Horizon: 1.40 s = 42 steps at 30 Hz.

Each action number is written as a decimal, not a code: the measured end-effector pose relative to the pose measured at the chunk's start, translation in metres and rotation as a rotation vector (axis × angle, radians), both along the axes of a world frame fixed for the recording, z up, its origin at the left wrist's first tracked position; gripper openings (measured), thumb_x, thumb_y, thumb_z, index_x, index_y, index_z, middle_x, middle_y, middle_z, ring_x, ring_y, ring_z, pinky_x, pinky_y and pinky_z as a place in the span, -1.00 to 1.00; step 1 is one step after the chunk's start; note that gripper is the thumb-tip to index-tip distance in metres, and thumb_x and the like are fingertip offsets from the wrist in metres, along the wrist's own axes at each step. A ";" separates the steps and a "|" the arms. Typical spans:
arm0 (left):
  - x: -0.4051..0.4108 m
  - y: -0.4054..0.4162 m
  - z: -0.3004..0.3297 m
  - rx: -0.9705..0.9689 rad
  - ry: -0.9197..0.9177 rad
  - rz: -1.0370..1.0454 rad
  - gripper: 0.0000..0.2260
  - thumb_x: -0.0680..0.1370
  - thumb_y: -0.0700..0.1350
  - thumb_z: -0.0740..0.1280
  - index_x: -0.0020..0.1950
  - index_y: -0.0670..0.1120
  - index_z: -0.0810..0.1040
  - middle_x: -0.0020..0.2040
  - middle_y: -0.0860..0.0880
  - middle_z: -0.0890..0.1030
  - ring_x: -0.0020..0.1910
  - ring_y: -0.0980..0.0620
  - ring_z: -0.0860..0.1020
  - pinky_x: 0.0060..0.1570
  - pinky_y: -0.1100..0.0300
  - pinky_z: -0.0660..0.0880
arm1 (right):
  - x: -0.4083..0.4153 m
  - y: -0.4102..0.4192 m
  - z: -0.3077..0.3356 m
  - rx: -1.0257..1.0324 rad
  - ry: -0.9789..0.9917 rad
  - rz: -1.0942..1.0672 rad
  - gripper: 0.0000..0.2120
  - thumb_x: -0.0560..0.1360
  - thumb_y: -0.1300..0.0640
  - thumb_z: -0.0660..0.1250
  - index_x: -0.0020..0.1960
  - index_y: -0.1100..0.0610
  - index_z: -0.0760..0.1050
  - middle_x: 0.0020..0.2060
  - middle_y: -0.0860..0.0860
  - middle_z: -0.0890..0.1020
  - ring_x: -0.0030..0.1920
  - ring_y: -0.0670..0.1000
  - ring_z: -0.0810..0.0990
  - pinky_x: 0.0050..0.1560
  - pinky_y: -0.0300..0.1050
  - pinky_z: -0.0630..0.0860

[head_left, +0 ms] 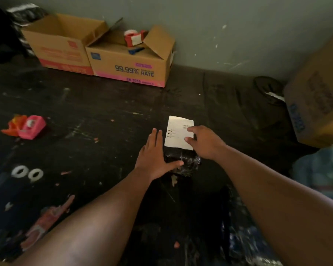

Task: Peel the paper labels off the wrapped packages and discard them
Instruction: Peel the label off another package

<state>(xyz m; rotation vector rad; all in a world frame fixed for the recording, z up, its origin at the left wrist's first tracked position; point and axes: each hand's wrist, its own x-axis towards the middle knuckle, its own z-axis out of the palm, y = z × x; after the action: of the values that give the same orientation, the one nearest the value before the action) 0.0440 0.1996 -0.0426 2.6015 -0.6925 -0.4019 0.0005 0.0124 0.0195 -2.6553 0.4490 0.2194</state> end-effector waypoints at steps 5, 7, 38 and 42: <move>0.029 -0.012 -0.016 -0.089 0.024 -0.061 0.26 0.26 0.57 0.31 0.60 -0.02 -0.35 0.61 0.04 -0.36 0.60 0.04 -0.27 0.57 -0.12 -0.03 | 0.042 -0.004 -0.016 -0.063 0.009 -0.025 -0.53 0.62 -0.05 0.22 0.50 0.02 0.32 0.45 0.10 0.36 0.44 0.13 0.31 0.43 0.10 0.31; 0.034 -0.013 -0.024 -0.139 0.056 -0.065 0.27 0.23 0.57 0.33 0.61 -0.01 -0.32 0.62 0.06 -0.34 0.60 0.07 -0.23 0.57 -0.12 0.02 | 0.057 -0.004 -0.021 -0.093 0.038 -0.018 -0.52 0.63 -0.06 0.19 0.52 0.02 0.29 0.47 0.09 0.33 0.46 0.15 0.28 0.43 0.15 0.29; 0.039 -0.015 -0.033 -0.128 0.081 -0.048 0.26 0.25 0.52 0.39 0.62 -0.01 -0.30 0.62 0.06 -0.34 0.61 0.07 -0.20 0.57 -0.01 -0.16 | 0.106 -0.005 0.024 -0.076 -0.046 0.030 -0.83 0.60 0.12 0.29 0.10 0.08 0.64 -0.03 0.02 0.67 -0.09 -0.05 0.59 -0.21 -0.26 0.46; 0.038 -0.016 -0.031 -0.133 0.096 -0.033 0.27 0.22 0.52 0.41 0.62 0.01 -0.26 0.62 0.07 -0.31 0.61 0.05 -0.18 0.57 -0.04 -0.15 | 0.096 -0.005 0.051 -0.074 -0.088 0.032 -0.86 0.58 0.12 0.32 0.08 0.06 0.64 -0.05 -0.01 0.66 -0.06 -0.05 0.60 -0.02 -0.12 0.55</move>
<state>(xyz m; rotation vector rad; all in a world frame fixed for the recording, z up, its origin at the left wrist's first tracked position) 0.0824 0.1839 -0.0740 2.4325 -0.7054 -0.4708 0.0967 0.0078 0.0709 -2.7337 0.3938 0.0965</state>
